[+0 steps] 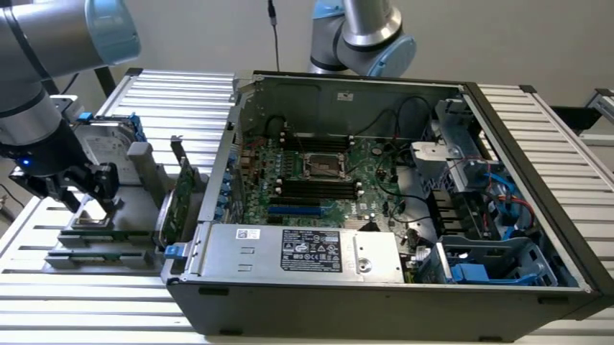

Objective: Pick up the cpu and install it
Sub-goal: 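Pick up the cpu and move it towards the insertion slot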

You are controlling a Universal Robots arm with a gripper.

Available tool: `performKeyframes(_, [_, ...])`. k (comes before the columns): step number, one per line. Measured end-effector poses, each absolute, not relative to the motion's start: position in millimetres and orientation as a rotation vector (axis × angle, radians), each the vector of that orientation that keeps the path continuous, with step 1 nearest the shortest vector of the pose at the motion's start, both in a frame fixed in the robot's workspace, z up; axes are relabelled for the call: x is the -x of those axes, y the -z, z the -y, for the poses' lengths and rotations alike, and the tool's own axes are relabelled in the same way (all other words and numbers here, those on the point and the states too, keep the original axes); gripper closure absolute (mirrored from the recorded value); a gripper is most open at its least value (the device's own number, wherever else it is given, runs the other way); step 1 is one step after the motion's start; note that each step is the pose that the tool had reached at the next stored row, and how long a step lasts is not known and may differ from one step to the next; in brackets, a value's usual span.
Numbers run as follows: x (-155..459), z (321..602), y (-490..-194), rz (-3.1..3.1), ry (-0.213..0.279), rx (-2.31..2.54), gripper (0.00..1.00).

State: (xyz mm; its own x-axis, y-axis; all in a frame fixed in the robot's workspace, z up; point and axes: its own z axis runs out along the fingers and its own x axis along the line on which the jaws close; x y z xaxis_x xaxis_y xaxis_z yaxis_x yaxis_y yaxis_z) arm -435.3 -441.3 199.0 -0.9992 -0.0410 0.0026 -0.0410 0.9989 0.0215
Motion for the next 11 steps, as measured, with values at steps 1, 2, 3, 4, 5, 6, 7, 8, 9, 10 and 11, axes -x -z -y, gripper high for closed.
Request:
performKeyframes(1, [435.3,441.3,-198.8,3.138,0.034,-0.060,0.40])
performKeyframes(2, [435.4,441.3,-198.5,3.138,0.034,-0.056,0.40])
performKeyframes(3, [435.5,441.3,-198.2,3.138,0.034,-0.053,0.40])
performKeyframes(4, [435.6,441.2,-197.9,3.138,0.034,-0.050,0.40])
performKeyframes(5, [435.8,441.2,-197.7,3.138,0.034,-0.048,0.40])
performKeyframes(6, [436.0,441.2,-197.4,3.138,0.034,-0.045,0.40])
performKeyframes(7, [436.1,441.2,-197.3,3.138,0.034,-0.043,0.40])
performKeyframes(8, [436.1,441.3,-197.2,3.138,0.034,-0.041,0.40])
performKeyframes(9, [436.2,441.2,-197.0,3.138,0.034,-0.039,0.40])
performKeyframes(10, [436.2,441.0,-196.7,3.138,0.034,-0.036,0.40])
performKeyframes(11, [436.2,440.8,-196.5,3.138,0.034,-0.033,0.40])
